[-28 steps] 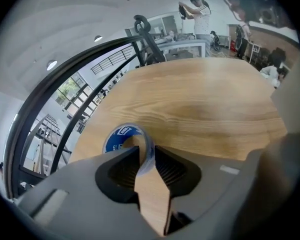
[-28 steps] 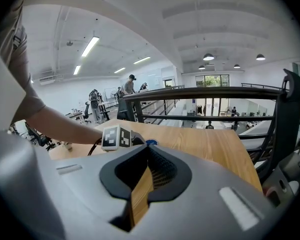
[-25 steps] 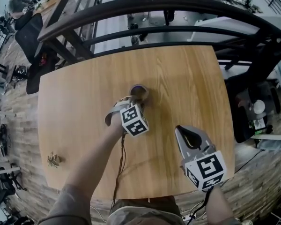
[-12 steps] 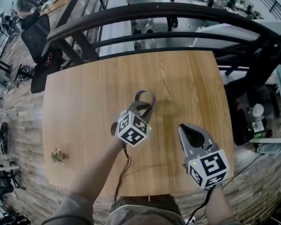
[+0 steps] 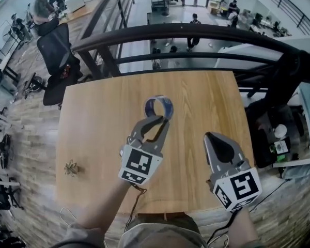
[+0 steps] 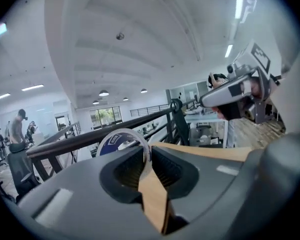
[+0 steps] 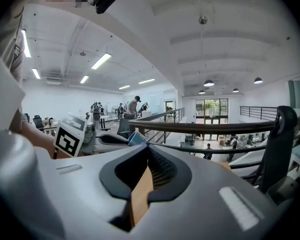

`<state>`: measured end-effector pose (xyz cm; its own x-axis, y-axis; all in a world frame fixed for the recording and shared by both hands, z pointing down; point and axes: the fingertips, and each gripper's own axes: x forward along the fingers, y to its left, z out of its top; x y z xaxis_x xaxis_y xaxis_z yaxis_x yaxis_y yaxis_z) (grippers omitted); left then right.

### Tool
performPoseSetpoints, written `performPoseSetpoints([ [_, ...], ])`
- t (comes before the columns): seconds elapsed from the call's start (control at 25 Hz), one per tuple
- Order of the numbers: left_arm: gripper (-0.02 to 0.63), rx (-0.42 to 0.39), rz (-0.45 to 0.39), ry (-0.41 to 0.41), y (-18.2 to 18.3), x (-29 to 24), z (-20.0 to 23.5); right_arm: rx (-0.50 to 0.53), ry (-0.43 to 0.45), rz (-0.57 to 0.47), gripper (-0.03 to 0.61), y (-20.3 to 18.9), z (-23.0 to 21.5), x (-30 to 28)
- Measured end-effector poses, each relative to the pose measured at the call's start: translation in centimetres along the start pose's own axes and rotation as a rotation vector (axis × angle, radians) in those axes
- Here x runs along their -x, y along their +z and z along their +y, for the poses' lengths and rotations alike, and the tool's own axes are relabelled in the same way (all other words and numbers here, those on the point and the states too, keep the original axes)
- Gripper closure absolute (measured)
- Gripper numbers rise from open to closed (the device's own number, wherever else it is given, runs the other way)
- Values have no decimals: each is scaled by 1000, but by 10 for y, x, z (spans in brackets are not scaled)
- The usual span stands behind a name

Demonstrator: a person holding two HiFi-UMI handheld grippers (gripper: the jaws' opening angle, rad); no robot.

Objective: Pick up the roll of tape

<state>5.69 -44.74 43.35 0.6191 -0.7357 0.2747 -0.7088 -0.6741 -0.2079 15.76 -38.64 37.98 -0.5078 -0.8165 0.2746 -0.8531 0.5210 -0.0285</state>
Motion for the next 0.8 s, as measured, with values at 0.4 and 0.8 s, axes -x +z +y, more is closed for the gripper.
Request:
performPoseSetpoints([
  [0.4,563,41,-215,124,79,114,-13,31,-30,-153,568,62,43,52],
  [0.8,565,32,-258,171,85,187,-32,30,-9,-214,568,73,89,90],
])
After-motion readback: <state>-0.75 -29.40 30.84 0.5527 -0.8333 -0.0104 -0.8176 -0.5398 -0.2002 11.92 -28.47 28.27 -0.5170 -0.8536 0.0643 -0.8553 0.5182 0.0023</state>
